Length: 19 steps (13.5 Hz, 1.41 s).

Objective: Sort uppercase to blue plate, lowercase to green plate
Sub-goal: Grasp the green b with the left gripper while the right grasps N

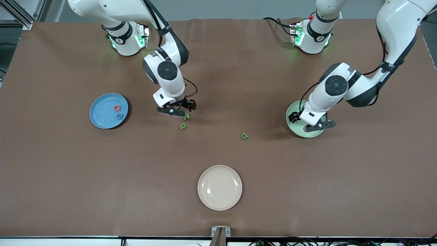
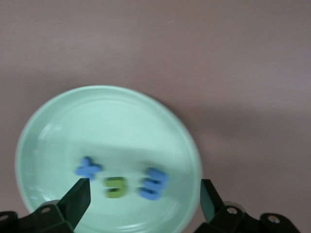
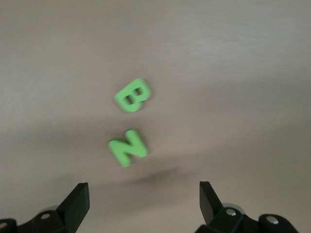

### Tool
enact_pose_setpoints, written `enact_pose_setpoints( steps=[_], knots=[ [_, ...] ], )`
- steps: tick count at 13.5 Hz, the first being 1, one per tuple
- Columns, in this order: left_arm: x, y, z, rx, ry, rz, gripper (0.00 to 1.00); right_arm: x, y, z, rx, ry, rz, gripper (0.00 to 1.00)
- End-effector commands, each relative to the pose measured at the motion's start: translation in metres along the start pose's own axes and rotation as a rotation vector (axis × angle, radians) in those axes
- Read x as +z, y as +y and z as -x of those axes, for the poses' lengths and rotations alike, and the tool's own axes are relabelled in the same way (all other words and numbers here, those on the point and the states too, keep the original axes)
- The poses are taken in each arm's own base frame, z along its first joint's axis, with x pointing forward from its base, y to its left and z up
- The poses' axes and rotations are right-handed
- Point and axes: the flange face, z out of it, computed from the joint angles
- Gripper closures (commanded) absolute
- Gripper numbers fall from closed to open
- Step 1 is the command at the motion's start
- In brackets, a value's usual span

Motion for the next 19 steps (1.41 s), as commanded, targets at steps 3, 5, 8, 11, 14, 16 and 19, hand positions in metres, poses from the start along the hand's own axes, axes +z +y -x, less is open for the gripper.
enact_pose_setpoints(
  steps=[3,5,8,11,14,16,19],
  knots=[
    [-0.009,0.090,-0.003,-0.232,-0.008,0.084,0.01,0.009,-0.011,-0.004,-0.262,0.015,-0.012,0.01],
    [-0.001,0.131,0.001,-0.267,0.014,0.071,0.01,0.020,-0.013,-0.005,-0.336,0.033,-0.022,0.03],
    [0.022,0.173,0.004,-0.324,0.014,0.065,0.01,0.034,-0.011,-0.008,-0.389,0.042,-0.025,0.03],
    [0.037,0.198,0.004,-0.322,-0.013,0.094,0.01,0.042,-0.009,-0.010,-0.434,0.048,-0.026,0.05],
    [0.050,0.219,0.004,-0.307,0.003,0.088,0.01,0.044,-0.007,-0.011,-0.452,0.047,-0.023,0.11],
    [0.058,0.231,0.004,-0.296,0.026,0.081,0.01,0.043,-0.003,-0.017,-0.464,0.049,-0.024,0.17],
    [0.067,0.237,0.005,-0.290,0.033,0.070,0.06,0.048,-0.001,-0.018,-0.471,0.055,-0.026,0.29]
  ],
)
